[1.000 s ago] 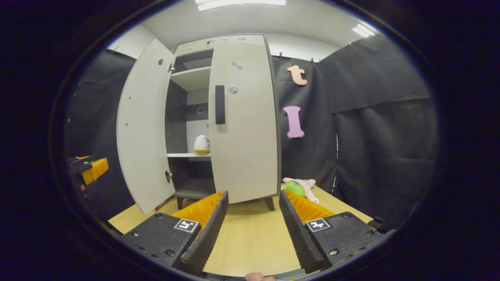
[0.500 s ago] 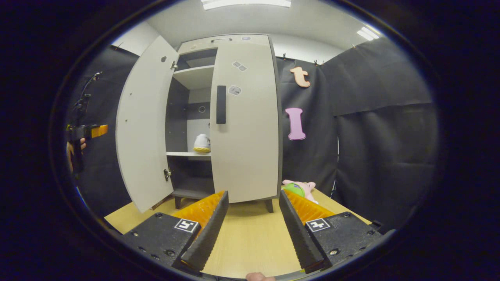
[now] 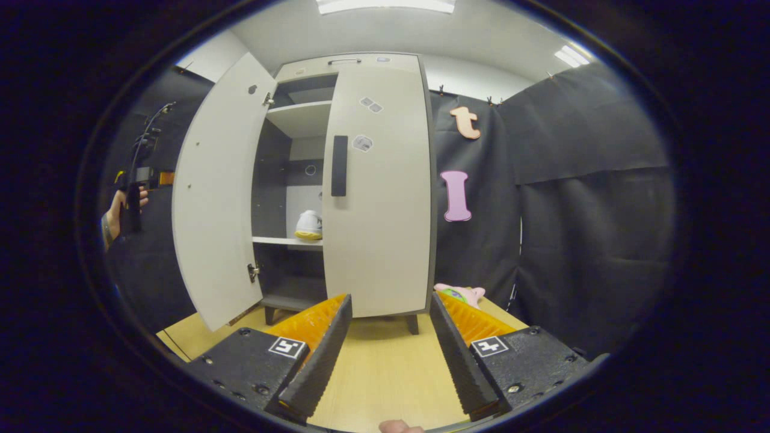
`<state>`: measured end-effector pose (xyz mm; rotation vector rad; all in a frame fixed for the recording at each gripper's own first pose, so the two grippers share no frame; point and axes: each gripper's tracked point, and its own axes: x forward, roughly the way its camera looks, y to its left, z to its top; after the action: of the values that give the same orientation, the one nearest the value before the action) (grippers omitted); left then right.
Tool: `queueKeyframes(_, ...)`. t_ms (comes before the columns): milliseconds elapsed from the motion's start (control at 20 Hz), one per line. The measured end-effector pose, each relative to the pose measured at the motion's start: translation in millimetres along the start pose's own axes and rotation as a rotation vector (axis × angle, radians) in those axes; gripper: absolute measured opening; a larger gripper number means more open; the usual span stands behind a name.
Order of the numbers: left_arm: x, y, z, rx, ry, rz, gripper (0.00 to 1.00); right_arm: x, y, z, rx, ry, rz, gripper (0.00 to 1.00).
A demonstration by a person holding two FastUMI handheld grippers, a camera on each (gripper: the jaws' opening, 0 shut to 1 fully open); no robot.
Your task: Grab one shoe with the right hand and put it into the shoe cabinet, grab the other shoe with the left hand and put it into the shoe cabinet; then close the right door with the right hand and the left door with the left hand.
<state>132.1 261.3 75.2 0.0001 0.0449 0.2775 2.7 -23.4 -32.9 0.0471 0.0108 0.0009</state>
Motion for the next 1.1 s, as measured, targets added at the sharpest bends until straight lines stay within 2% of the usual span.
queueKeyframes(50, 2.0, -5.5, -3.4, -0.006, 0.016, -0.015, 0.9, 1.9, -0.5, -0.5, -0.002, 0.0, -0.003, 0.86)
queueKeyframes(100, 3.3, -8.1, -4.5, -0.009, 0.016, -0.032, 0.77, 3.4, -0.9, -1.2, 0.0, 0.003, -0.004, 0.86)
queueKeyframes(150, 3.6, -8.2, -3.4, -0.019, 0.017, -0.037, 0.88, 4.5, 0.6, -2.1, 0.006, 0.005, -0.001, 0.86)
queueKeyframes(200, 3.5, -9.0, -3.8, -0.032, 0.023, -0.039, 0.86, 5.9, 1.6, -3.1, 0.011, 0.009, 0.002, 0.86)
queueKeyframes(500, -5.4, -26.6, -0.4, 0.001, 0.011, -0.045, 0.89, 8.6, 0.7, -9.2, -0.002, 0.026, 0.009, 0.86)
queueKeyframes(800, -11.9, -87.9, 4.4, 0.027, -0.018, -0.136, 0.89, 8.3, -9.3, -7.4, 0.017, 0.026, 0.001, 0.86)
queueKeyframes(1100, 2.1, -159.0, 4.4, -0.003, -0.029, -0.239, 0.89, 5.5, -18.8, -2.9, 0.024, 0.012, -0.015, 0.86)
